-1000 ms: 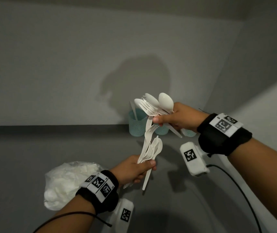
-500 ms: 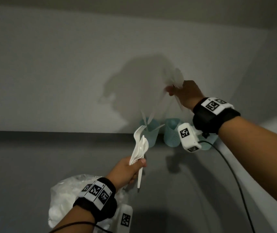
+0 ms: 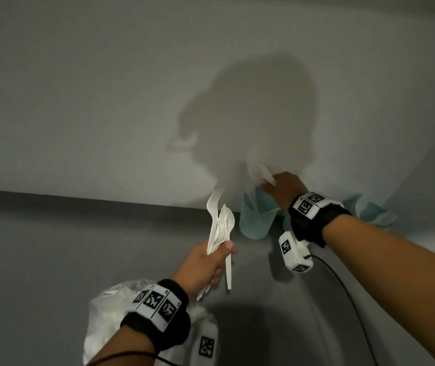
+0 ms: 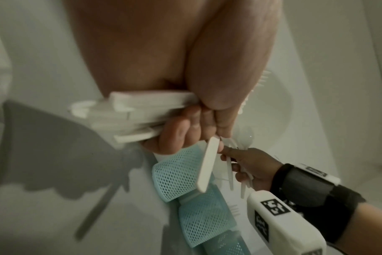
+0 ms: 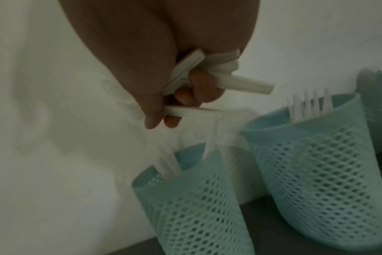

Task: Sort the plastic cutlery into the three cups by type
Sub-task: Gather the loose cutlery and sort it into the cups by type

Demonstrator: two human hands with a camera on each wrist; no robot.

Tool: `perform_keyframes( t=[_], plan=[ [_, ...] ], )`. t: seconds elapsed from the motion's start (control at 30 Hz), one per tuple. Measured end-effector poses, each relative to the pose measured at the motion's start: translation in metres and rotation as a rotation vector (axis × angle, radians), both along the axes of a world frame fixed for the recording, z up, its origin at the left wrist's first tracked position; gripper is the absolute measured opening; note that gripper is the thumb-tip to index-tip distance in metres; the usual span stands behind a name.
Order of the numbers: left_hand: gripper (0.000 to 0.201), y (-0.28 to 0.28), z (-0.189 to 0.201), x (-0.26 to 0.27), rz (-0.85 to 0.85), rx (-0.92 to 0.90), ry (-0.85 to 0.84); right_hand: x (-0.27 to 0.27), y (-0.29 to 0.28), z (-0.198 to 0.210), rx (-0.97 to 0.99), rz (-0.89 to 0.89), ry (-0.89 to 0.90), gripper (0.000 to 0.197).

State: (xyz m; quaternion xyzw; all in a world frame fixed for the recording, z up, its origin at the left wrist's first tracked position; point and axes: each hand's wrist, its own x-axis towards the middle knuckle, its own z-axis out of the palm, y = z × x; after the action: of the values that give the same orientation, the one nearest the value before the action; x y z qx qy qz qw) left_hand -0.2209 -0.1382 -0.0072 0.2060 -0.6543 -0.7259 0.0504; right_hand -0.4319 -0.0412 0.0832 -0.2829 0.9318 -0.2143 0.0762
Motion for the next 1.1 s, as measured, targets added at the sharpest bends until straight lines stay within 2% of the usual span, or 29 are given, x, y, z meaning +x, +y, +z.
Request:
perform_keyframes(
  t=[0.1,0.2,0.37,0.47,0.57,0.67,0.83,0.93,1.1],
  plan=[
    [0.032,0.004,0.005,0.000,-0.004,0.072,0.042,0.019,0.015,0.013,-0.196,0.040,-0.055,0.026],
    [0.031,0.014,0.017,-0.002,-0.051,0.121,0.100,0.060,0.038,0.016,-0.429,0.107,-0.267,0.019],
    [0.035,0.043,0.034,-0.004,-0.203,0.112,0.145,0.119,0.077,-0.001,-0.609,0.239,-0.537,0.020],
    [0.033,0.061,0.037,-0.003,-0.251,0.104,0.163,0.133,0.096,-0.002,-0.752,0.171,-0.595,0.023],
    [0.029,0.073,0.036,-0.006,-0.170,0.094,0.182,0.138,0.112,-0.007,-0.864,0.022,-0.641,0.023],
    [0.029,0.084,0.039,-0.010,-0.099,0.107,0.199,0.141,0.123,-0.014,-0.949,-0.077,-0.628,0.019],
    [0.026,0.095,0.044,-0.010,-0.099,0.174,0.209,0.150,0.128,-0.015,-1.084,-0.175,-0.545,0.015],
    [0.021,0.097,0.042,-0.007,-0.123,0.224,0.193,0.151,0.133,-0.016,-1.059,-0.192,-0.467,0.005],
    [0.025,0.103,0.044,-0.001,-0.227,0.277,0.162,0.152,0.138,-0.020,-1.029,-0.219,-0.444,0.011]
  ],
)
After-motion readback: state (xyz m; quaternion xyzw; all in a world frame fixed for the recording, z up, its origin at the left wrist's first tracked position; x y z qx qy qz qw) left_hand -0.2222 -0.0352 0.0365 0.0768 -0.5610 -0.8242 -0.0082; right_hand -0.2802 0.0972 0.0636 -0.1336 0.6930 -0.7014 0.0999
